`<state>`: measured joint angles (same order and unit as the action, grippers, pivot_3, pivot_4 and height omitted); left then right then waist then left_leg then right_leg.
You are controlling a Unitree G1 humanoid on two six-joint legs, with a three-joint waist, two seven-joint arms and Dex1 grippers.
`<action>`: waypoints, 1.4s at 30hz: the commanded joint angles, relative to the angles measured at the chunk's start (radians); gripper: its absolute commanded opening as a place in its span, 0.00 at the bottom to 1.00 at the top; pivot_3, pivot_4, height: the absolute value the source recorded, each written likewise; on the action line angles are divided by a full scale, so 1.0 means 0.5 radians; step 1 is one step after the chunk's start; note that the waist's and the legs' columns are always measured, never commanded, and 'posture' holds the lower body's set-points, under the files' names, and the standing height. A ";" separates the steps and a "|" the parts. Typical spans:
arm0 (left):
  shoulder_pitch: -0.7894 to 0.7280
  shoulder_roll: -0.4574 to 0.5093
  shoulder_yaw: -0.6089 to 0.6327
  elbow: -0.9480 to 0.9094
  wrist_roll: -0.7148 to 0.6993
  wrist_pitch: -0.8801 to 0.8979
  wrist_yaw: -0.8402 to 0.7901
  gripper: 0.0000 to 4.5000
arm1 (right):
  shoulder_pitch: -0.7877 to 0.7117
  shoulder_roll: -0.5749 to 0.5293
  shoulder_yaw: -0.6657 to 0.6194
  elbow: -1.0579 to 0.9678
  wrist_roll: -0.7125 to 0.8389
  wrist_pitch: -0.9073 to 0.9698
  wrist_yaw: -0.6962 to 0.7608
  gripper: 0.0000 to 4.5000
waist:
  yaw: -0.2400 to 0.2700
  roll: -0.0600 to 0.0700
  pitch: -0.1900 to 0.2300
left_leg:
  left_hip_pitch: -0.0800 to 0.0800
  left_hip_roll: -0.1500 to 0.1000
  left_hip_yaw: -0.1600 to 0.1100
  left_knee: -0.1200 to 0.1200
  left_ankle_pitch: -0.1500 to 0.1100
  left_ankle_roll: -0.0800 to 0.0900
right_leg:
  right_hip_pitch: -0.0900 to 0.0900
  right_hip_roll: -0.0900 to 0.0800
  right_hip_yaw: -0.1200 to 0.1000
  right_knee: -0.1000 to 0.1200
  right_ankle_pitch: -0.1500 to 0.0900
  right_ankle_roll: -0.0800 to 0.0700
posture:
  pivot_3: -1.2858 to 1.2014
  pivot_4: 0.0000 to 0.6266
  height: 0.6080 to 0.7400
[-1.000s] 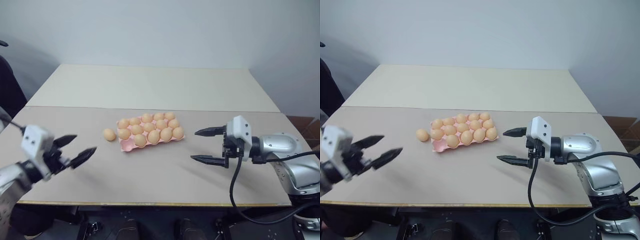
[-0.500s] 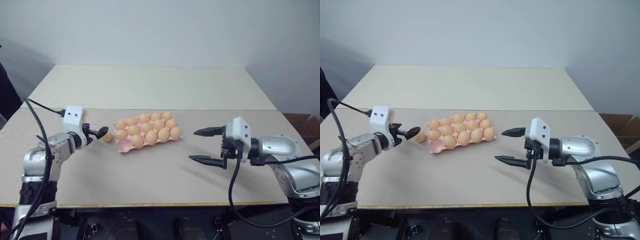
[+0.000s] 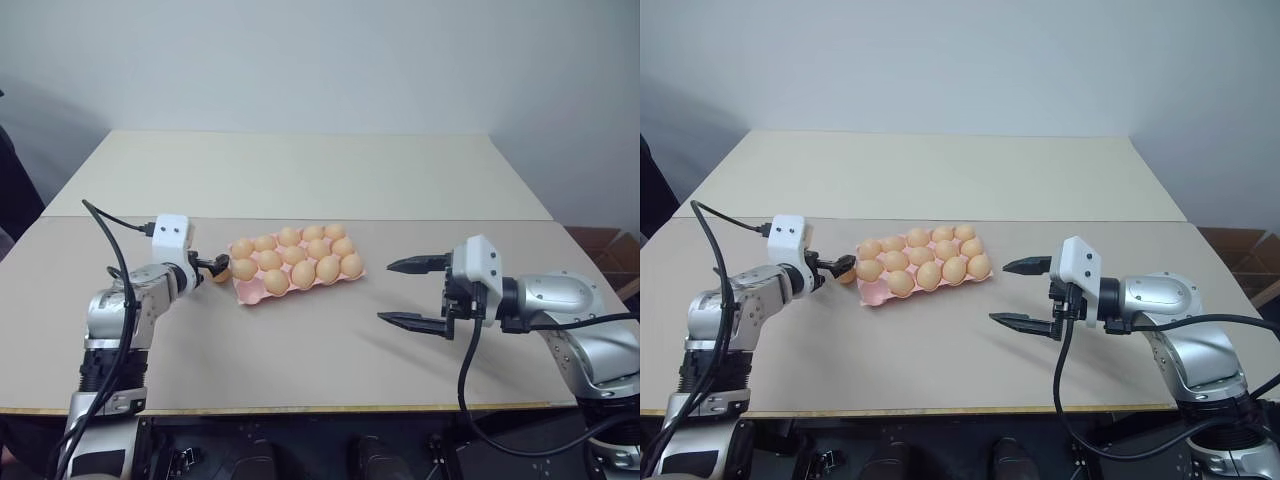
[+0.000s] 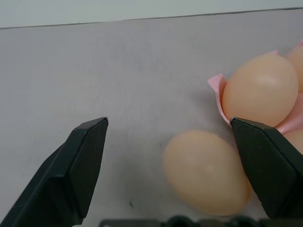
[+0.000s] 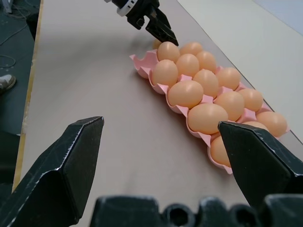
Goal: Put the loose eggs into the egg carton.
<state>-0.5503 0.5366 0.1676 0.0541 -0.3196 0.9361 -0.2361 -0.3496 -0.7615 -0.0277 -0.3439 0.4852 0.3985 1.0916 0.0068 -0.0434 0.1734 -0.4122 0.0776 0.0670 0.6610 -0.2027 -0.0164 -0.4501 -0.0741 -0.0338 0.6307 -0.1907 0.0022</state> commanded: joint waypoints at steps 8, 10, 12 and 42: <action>0.172 -0.031 0.104 -0.312 -0.004 0.242 0.088 1.00 | -0.039 -0.028 -0.051 -0.043 0.038 -0.037 0.011 1.00 | 0.007 0.000 0.000 | -0.001 0.000 -0.001 0.000 0.000 0.000 | 0.000 -0.001 -0.001 -0.001 0.000 0.000 | 0.52 0.24 1.00; 0.190 -0.037 0.106 -0.308 0.012 0.245 0.095 1.00 | -0.043 -0.024 -0.044 -0.039 0.037 -0.038 0.013 1.00 | 0.010 0.000 0.000 | -0.001 0.000 -0.001 0.000 0.000 0.000 | 0.000 -0.001 -0.001 -0.001 0.000 0.000 | 0.52 0.24 1.00; 0.197 -0.039 0.107 -0.303 0.018 0.241 0.094 1.00 | -0.044 -0.023 -0.043 -0.041 0.036 -0.037 0.014 1.00 | 0.010 0.000 0.000 | -0.001 0.000 -0.001 0.000 0.000 0.000 | 0.000 -0.001 -0.001 -0.001 0.000 0.000 | 0.52 0.24 1.00; -0.024 0.109 0.062 -0.143 0.149 -0.019 -0.015 1.00 | -0.088 -0.013 -0.029 -0.036 0.027 -0.034 -0.012 1.00 | 0.007 0.000 0.000 | -0.003 -0.001 -0.001 0.000 0.000 0.000 | 0.000 -0.002 -0.001 -0.002 0.000 0.000 | 0.52 0.24 1.00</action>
<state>-0.5430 0.5799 0.1946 -0.0095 -0.2597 0.9538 -0.2395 -0.3756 -0.7668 -0.0247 -0.3439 0.4877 0.3985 1.0873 0.0105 -0.0434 0.1735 -0.4137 0.0769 0.0664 0.6610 -0.2027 -0.0164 -0.4501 -0.0750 -0.0345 0.6296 -0.1907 0.0023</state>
